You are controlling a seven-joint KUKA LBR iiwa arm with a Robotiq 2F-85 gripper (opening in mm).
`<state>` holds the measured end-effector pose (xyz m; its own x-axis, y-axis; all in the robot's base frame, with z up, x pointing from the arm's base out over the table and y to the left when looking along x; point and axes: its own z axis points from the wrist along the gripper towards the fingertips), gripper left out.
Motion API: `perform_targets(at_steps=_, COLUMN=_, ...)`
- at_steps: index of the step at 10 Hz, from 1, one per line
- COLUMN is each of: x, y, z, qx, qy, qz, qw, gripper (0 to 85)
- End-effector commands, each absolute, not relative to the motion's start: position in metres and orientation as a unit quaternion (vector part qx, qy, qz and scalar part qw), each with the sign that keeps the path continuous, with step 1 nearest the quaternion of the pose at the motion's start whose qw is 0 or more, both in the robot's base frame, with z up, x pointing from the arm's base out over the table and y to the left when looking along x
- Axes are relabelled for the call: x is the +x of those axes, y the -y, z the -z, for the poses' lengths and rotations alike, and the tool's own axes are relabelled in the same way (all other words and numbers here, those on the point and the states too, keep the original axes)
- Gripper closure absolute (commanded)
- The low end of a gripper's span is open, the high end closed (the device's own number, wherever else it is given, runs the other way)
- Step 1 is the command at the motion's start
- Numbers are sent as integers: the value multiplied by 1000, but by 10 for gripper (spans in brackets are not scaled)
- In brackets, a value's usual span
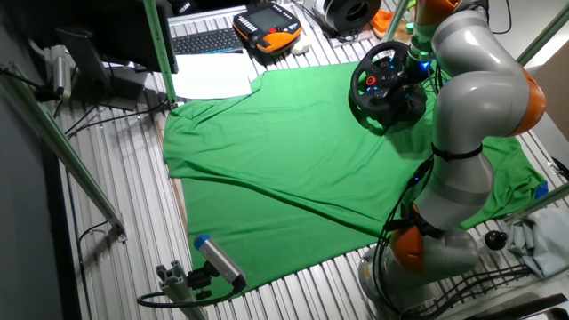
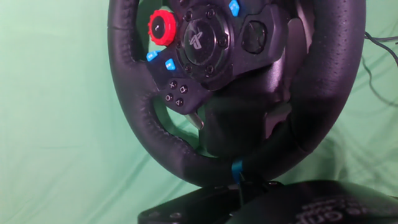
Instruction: Rotate the steering wheel 90 degrees clockwise
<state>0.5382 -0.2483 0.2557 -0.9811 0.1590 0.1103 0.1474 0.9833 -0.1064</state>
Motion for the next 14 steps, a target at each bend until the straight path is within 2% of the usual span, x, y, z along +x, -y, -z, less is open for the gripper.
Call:
perform_targets(at_steps=1, x=538, y=248, z=-256, qx=-75, qy=994, qz=-48, qw=64, gripper=850)
perform_targets(at_steps=6, x=538, y=248, z=-256, qx=-81, qy=992, qz=-44, qw=87, gripper=850)
perform_targets(at_steps=8, x=538, y=248, z=-256, qx=-86, qy=992, qz=-47, qw=80, gripper=850)
perform_targets(at_steps=14, x=538, y=250, z=-253, qx=-80, qy=992, qz=-46, qw=82, gripper=850)
